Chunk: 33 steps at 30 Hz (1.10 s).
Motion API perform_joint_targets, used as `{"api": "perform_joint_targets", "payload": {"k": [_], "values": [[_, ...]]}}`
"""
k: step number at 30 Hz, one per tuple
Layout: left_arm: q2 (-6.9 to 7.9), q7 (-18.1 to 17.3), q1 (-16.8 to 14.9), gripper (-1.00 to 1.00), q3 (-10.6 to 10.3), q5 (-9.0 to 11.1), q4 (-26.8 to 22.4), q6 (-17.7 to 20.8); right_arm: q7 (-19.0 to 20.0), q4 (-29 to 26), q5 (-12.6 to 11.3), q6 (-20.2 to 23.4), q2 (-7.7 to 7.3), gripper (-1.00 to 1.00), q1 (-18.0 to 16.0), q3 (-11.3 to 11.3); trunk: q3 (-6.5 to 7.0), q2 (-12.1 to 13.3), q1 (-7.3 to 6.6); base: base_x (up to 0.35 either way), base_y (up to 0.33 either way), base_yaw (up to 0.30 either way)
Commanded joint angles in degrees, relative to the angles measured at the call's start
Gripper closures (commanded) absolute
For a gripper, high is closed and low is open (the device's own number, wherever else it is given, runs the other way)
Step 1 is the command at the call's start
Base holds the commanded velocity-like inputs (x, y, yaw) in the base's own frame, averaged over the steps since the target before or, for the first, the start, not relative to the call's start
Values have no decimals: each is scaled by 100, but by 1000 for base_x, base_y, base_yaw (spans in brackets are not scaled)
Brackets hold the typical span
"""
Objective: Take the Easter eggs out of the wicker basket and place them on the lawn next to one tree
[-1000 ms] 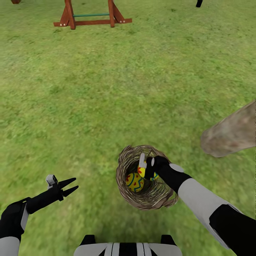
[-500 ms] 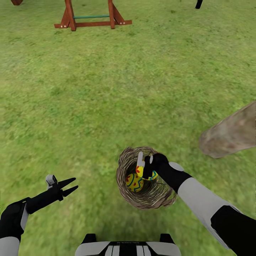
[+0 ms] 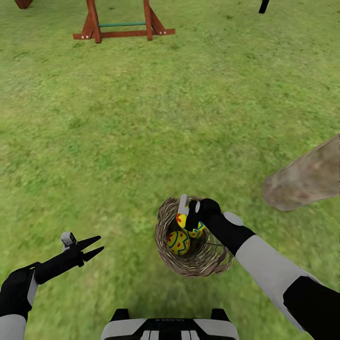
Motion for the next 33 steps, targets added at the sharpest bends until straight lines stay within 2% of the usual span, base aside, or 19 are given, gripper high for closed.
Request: {"api": "perform_joint_targets", "payload": {"k": [1, 7, 10, 12, 22, 26, 33], "values": [[-3, -49, -4, -100, 10, -61, -5, 60, 30, -17, 54, 16, -4, 100, -1, 17, 16, 40, -23, 0, 0, 0], [-3, -49, -4, -100, -3, -61, -5, 60, 49, -141, 63, 170, -8, 100, 5, 29, 123, 280, -154, 0, 0, 0], [-3, -49, -4, -100, -3, -61, -5, 60, 799, -346, 156, 188, -24, 100, 6, 34, 177, 401, -220, 0, 0, 0], [-3, -49, -4, -100, -3, -61, -5, 60, 910, -377, 259, 189, -29, 100, 12, 34, 213, 481, -264, 0, 0, 0], [-3, -49, -4, -100, 14, -61, -2, 60, 941, -589, 303, 199, -39, 100, 14, 34, 393, 882, -484, 0, 0, 0], [-3, -49, -4, -100, 21, -61, 1, 60, 937, -595, 355, 395, -40, 100, 14, 34, 464, 1042, -572, 0, 0, 0], [3, -49, -4, -100, 31, -61, -5, 60, 945, -601, 359, 409, -40, 100, 19, 34, 590, 1323, -725, 0, 0, 0]]}}
